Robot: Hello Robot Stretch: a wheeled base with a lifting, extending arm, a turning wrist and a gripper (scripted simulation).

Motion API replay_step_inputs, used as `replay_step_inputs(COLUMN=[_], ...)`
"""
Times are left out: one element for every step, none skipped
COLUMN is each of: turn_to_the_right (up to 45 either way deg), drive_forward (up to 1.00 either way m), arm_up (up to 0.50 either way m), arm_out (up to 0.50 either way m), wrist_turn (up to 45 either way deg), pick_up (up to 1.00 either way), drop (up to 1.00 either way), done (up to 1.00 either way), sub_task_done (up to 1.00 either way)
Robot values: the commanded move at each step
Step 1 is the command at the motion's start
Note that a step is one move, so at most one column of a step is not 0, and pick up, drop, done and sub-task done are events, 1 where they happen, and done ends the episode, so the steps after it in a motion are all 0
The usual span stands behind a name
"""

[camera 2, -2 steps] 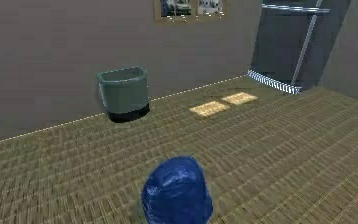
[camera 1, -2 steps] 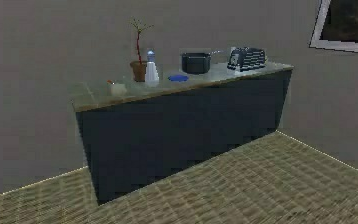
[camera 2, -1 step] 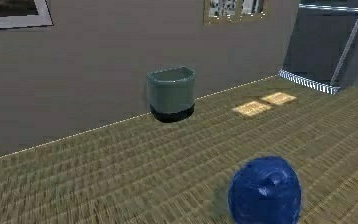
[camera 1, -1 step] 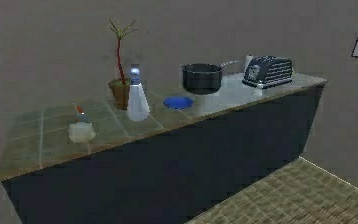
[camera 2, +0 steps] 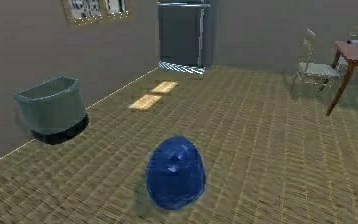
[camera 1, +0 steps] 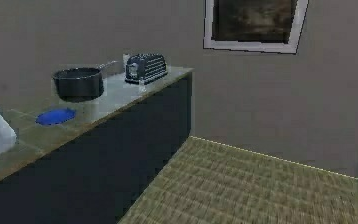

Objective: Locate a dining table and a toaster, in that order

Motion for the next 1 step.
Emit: replay_step_inputs(turn_to_the_right=[0.0], drive_forward=[0.85], arm_up=[0.0], arm_out=[0.0], wrist_turn=[0.0], pick_up=[0.0], drop=[0.0], done=[0.0], sub_task_done=[0.0])
